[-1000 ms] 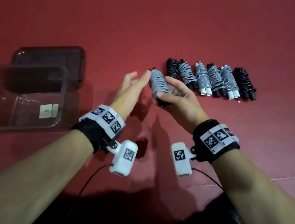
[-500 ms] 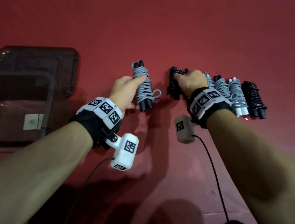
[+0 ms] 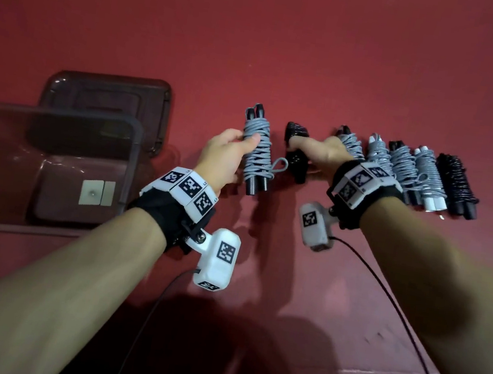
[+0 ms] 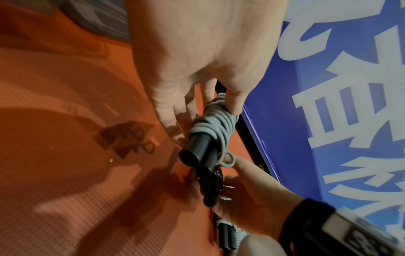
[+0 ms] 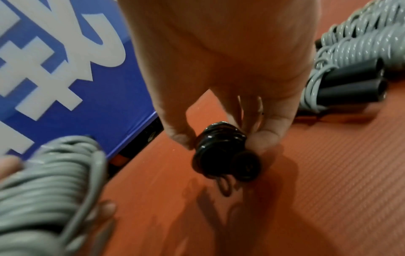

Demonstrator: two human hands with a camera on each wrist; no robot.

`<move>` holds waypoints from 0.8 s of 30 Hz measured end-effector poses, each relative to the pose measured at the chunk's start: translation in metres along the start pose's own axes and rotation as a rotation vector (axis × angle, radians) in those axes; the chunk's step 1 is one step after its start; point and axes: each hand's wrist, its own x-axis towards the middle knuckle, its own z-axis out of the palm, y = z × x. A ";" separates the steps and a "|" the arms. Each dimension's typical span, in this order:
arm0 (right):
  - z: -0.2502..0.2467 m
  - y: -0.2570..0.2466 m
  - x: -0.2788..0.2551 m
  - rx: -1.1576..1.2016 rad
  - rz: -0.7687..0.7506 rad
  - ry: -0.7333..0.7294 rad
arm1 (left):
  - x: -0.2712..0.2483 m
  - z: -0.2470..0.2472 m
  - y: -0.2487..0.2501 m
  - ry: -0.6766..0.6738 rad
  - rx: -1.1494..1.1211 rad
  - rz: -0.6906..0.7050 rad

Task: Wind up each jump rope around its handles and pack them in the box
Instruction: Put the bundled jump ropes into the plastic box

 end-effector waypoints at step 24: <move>0.266 -0.137 -0.181 -0.106 -0.340 -0.533 | -0.114 -0.326 0.079 0.326 0.420 -0.012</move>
